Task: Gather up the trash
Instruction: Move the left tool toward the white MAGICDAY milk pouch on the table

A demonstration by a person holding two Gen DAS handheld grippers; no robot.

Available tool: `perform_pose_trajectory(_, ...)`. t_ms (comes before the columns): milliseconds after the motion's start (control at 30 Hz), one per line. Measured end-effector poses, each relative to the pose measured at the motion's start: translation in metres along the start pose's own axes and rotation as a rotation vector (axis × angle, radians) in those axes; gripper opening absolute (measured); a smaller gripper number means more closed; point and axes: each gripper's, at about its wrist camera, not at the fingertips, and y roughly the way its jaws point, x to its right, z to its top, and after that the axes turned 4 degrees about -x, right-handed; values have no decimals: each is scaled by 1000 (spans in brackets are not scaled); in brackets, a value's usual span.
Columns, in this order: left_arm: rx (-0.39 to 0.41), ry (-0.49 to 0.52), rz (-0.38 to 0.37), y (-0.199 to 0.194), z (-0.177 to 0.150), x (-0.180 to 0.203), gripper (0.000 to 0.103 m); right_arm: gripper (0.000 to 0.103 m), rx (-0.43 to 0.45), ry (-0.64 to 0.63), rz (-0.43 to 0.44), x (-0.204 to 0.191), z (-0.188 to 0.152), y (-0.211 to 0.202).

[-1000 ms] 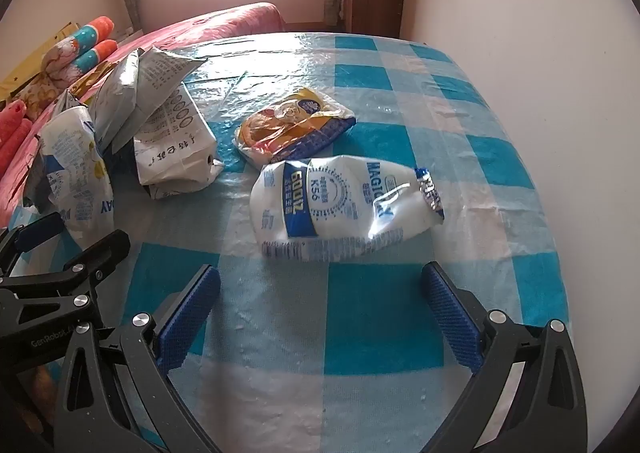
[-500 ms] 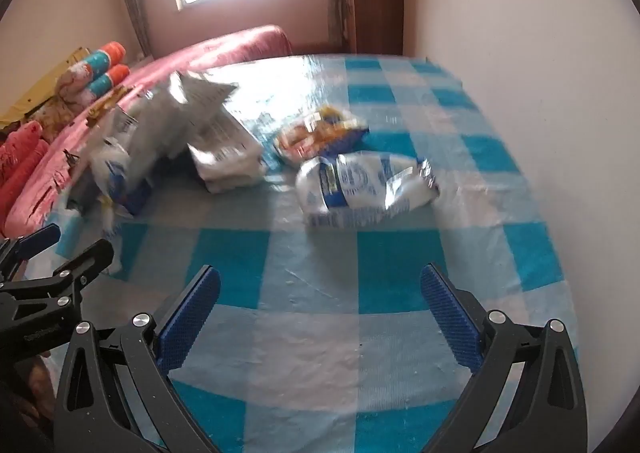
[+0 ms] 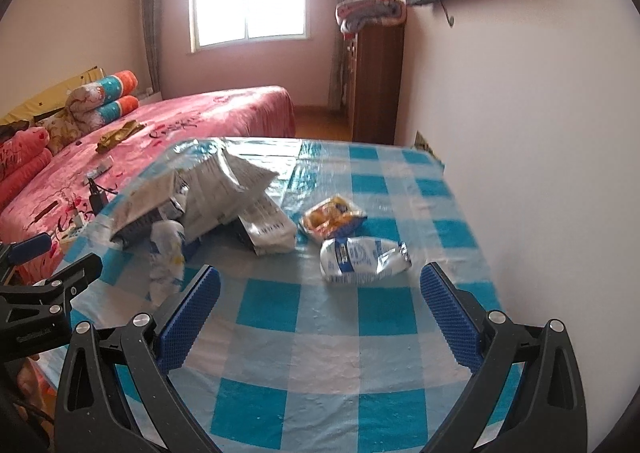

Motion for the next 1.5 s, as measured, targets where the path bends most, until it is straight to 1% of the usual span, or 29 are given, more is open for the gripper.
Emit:
perform_pose_trajectory(300, 49, -11, 0, -21, 0, -8, 99, 99, 60, -15, -13, -11, 3, -25)
perform_pose_trajectory(467, 65, -3, 13, -26, 0, -5, 99, 99, 67, -14, -7, -11, 3, -30)
perform_pose_trajectory(667, 75, -16, 5, -31, -1, -9, 99, 99, 72, -17, -4, -12, 3, -34)
perform_pose_trajectory(1233, 49, -6, -13, -26, -3, -1, 99, 99, 65, 2, -10, -7, 1, -32)
perform_pose_trajectory(1500, 16, -22, -31, -16, -5, -2, 99, 99, 48, 7, -10, -6, -2, -25)
